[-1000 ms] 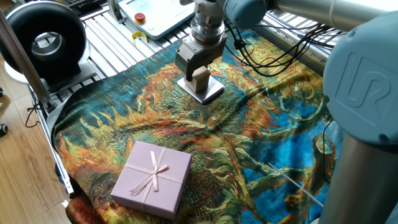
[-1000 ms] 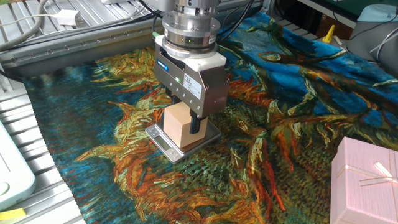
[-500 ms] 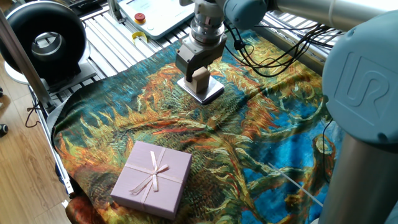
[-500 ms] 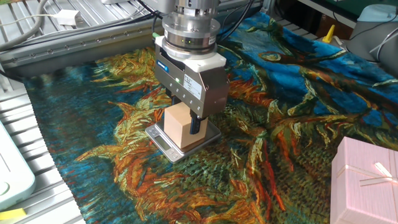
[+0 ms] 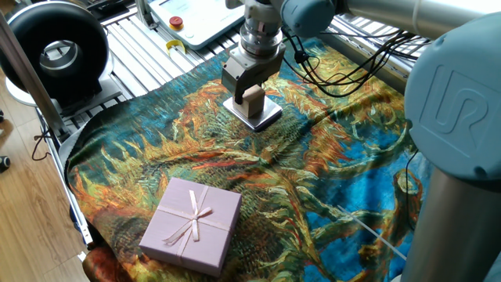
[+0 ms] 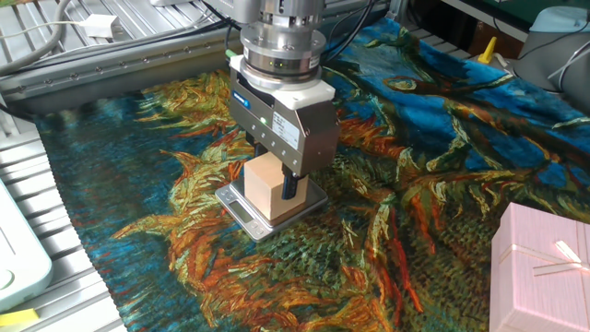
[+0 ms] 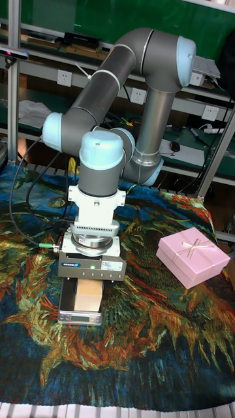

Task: Place the block on the scale

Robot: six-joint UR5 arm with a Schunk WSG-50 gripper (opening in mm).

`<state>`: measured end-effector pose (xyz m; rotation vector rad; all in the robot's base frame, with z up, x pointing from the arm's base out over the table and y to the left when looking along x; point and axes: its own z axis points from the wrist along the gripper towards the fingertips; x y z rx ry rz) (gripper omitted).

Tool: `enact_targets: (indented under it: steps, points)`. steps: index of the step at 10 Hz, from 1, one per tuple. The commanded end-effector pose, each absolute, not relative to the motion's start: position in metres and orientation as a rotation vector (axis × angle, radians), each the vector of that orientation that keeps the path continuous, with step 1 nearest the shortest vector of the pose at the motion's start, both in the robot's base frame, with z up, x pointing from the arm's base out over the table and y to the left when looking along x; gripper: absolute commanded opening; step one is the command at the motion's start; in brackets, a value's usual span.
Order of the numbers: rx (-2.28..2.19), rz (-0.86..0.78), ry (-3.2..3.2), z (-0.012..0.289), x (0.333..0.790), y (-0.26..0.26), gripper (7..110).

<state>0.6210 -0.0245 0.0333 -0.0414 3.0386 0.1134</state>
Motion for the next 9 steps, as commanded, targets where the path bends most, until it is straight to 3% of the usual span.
enact_targets:
  steps: [1, 6, 7, 9]
  points:
    - [-0.045, 0.125, 3.038, 0.0341, 0.6212, -0.0238, 22]
    - [-0.076, 0.151, 3.035, 0.0337, 0.6205, -0.0187, 22]
    - [-0.087, 0.162, 3.028, 0.0333, 0.6214, -0.0177, 44]
    - [-0.098, 0.163, 3.021, 0.0329, 0.6225, -0.0183, 44]
